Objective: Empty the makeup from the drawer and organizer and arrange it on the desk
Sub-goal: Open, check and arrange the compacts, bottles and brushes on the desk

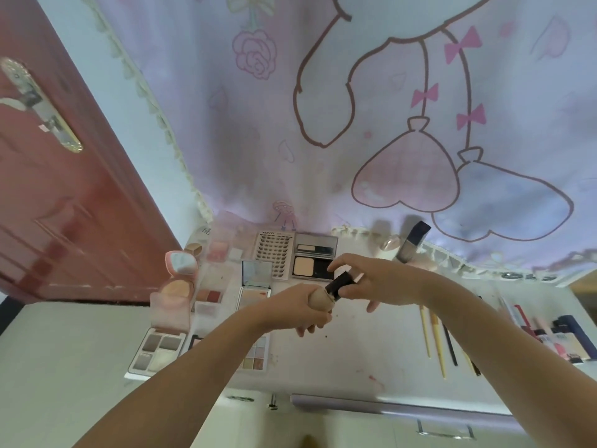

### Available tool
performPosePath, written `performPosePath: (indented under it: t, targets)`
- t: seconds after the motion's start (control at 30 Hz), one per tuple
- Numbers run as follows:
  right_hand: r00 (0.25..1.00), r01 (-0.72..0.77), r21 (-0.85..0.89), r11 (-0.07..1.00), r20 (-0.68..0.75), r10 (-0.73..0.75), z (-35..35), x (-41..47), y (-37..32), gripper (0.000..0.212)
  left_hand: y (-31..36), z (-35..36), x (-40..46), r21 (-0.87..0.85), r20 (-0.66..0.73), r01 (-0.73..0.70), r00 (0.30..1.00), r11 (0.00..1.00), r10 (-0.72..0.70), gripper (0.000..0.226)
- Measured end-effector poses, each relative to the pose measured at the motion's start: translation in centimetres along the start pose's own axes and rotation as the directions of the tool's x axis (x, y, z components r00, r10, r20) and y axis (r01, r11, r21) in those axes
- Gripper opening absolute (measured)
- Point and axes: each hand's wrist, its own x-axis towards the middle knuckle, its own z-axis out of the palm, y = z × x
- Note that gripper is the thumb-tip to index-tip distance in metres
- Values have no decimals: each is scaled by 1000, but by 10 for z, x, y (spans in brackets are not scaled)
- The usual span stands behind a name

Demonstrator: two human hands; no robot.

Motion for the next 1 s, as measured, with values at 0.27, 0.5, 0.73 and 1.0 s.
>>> performPosePath:
  t: [0.27,0.5,0.73,1.0]
  targets:
    - [998,-68,-132,989,-6,67,16,0,-16,18,-7,-4,-16,101,60,-1,998,995,-6,13]
    - [996,-84,-26,996,-38,83,9,-23,2,14,-43,-25,-40,-10,290,157,946,987,-148,16]
    - [961,-45,882,469,-89,260,39,-16,50,27,-68,-4,-36,-399,-61,77,992,914,-110,25]
    - [981,-26,994,108,5,196,89,47,73,24,-72,25,10,-403,-460,-25,870,915,-179,27]
